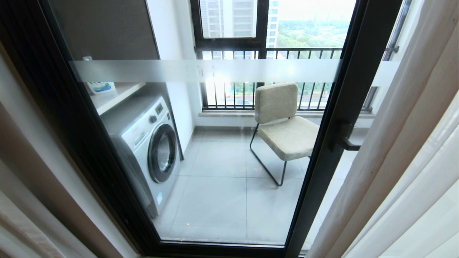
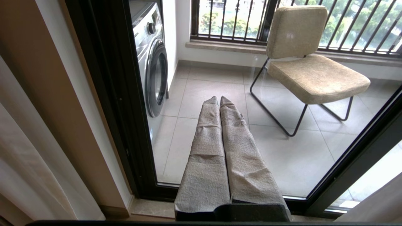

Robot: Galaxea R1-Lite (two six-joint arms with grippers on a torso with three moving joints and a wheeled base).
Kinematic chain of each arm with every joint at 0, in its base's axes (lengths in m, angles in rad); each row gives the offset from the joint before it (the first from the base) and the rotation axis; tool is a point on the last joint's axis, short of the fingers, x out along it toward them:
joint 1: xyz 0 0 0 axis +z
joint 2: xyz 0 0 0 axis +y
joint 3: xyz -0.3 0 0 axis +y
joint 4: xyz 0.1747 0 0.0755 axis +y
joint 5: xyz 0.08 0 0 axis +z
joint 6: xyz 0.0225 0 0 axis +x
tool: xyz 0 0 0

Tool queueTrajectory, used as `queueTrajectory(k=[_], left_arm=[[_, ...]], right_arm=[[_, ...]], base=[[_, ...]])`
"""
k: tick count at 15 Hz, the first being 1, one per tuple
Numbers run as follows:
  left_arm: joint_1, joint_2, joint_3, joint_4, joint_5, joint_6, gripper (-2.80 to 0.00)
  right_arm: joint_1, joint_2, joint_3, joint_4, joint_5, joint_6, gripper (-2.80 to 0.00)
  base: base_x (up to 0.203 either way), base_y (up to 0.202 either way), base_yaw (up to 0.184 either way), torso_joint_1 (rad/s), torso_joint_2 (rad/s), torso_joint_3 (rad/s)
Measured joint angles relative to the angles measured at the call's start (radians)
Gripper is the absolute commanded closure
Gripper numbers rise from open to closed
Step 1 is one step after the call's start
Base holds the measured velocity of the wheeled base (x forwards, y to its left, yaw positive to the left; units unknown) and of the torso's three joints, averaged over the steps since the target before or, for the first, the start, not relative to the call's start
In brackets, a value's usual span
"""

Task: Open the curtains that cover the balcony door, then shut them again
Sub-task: Pull the inner curtains open on both sides

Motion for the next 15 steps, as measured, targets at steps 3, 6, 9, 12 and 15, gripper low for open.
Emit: queueTrajectory(k=[3, 6, 9, 12, 15], left_arm=[[0.0, 0.0, 0.0, 0.0, 0.0, 0.0, 0.0], [0.0, 0.0, 0.0, 0.0, 0.0, 0.0, 0.0], [0.0, 0.0, 0.0, 0.0, 0.0, 0.0, 0.0], [0.0, 0.0, 0.0, 0.0, 0.0, 0.0, 0.0], [0.0, 0.0, 0.0, 0.0, 0.0, 0.0, 0.0]], right_arm=[[0.0, 0.0, 0.0, 0.001, 0.0, -0.002, 0.0], [0.0, 0.0, 0.0, 0.001, 0.0, -0.009, 0.0], [0.0, 0.0, -0.001, -0.019, 0.0, -0.039, 0.0], [0.0, 0.0, -0.028, -0.029, 0.033, -0.045, 0.0], [0.0, 0.026, -0.098, -0.013, 0.066, -0.063, 0.0]], base=[[0.0, 0.0, 0.0, 0.0, 0.0, 0.0], [0.0, 0.0, 0.0, 0.0, 0.0, 0.0], [0.0, 0.0, 0.0, 0.0, 0.0, 0.0], [0.0, 0.0, 0.0, 0.0, 0.0, 0.0], [0.0, 0.0, 0.0, 0.0, 0.0, 0.0]])
